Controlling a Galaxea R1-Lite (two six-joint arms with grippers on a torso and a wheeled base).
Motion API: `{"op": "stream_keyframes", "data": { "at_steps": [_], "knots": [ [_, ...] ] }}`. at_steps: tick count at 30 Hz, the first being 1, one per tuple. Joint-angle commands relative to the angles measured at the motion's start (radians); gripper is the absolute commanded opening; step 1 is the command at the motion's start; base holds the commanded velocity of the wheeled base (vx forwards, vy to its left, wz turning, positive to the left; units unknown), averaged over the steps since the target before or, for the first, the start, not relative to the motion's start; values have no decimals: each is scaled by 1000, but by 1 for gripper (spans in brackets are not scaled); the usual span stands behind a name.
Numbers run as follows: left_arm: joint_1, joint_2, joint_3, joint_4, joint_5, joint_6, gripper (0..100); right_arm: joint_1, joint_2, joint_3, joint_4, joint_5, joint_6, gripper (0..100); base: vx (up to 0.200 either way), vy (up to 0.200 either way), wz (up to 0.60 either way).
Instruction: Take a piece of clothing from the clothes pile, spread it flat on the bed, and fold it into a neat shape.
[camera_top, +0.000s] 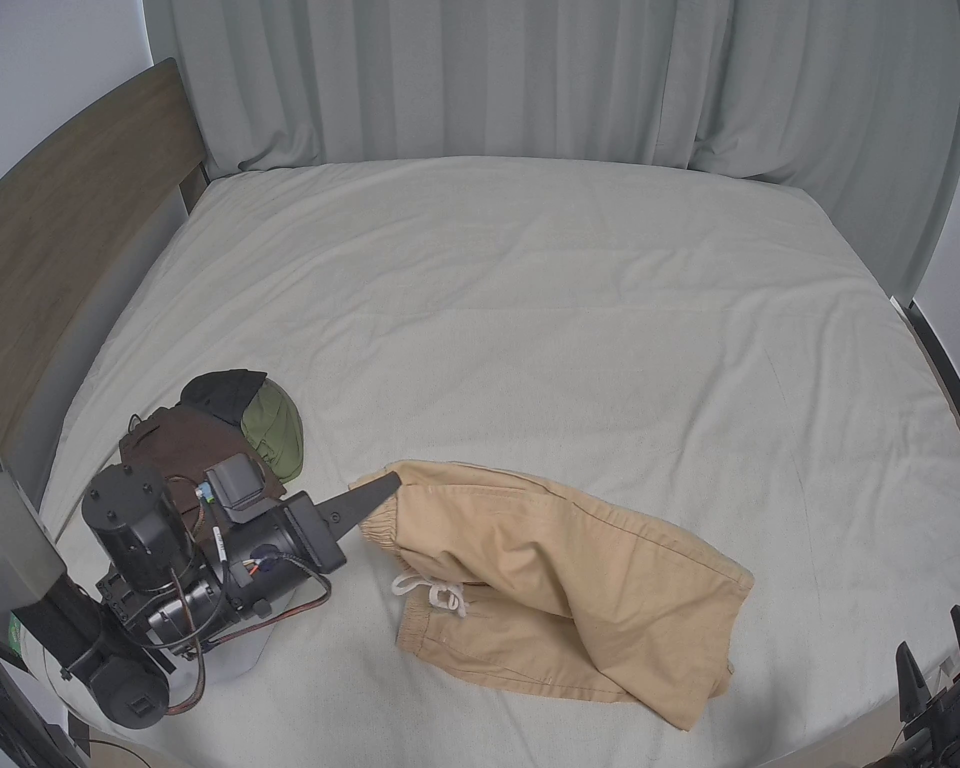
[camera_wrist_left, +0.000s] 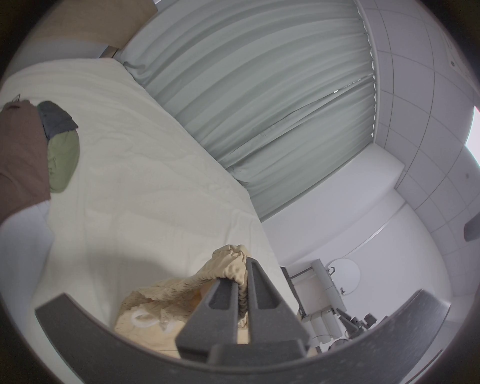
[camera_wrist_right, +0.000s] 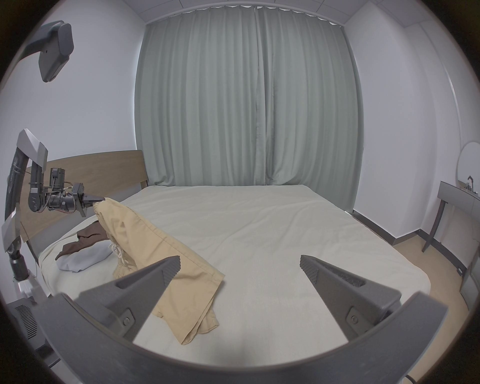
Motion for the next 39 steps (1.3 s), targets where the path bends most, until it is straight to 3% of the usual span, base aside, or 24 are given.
{"op": "stream_keyframes", "data": {
  "at_steps": [1, 15, 26, 39],
  "knots": [
    [75, -33, 52, 0, -44, 47, 0, 0, -16, 18, -1, 0, -1, 100, 0, 0, 0],
    [311, -5, 114, 1, -262, 243, 0, 1, -16, 18, -1, 0, -3, 100, 0, 0, 0],
    [341, 145, 95, 0, -263, 424, 0, 1, -16, 18, -1, 2, -6, 100, 0, 0, 0],
    [343, 182, 68, -2, -252, 458, 0, 1, -16, 18, -1, 8, -9, 100, 0, 0, 0]
  ]
}}
